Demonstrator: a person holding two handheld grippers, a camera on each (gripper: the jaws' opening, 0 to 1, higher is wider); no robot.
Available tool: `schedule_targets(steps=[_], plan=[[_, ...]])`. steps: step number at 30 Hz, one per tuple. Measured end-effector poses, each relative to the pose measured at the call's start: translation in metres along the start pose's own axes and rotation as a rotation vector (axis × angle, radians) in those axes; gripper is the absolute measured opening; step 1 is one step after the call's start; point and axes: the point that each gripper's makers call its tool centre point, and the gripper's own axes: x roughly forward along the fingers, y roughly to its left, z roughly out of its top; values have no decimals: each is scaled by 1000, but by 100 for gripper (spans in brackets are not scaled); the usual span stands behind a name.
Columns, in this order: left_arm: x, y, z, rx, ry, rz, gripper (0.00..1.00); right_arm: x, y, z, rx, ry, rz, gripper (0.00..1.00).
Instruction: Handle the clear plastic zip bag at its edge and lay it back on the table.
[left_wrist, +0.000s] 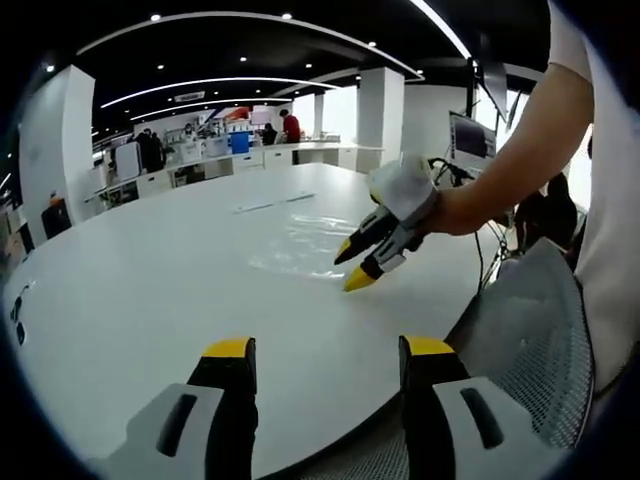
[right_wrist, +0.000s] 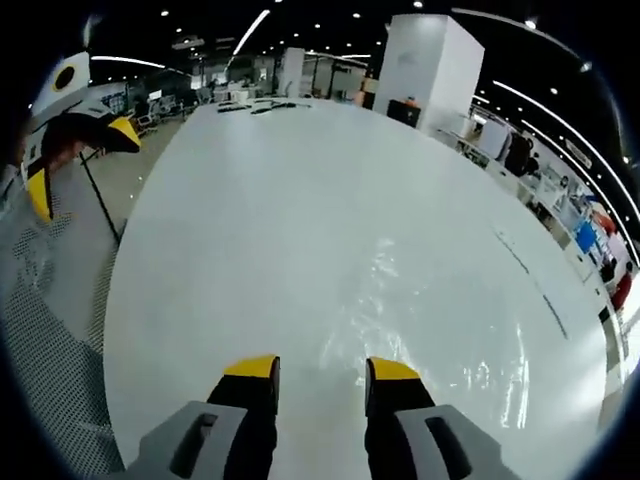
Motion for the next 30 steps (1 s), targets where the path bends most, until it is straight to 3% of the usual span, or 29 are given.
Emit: schedule_targets(steps=[6, 21, 30], plan=[[0, 1, 1, -7, -6, 7, 55, 3, -1, -3, -105, 53, -26, 25], [0, 0, 5, -9, -15, 7, 54, 3, -5, -3, -215, 117, -80, 12], [0, 1, 5, -8, -18, 5, 54, 3, -4, -7, -135, 147, -75, 5]])
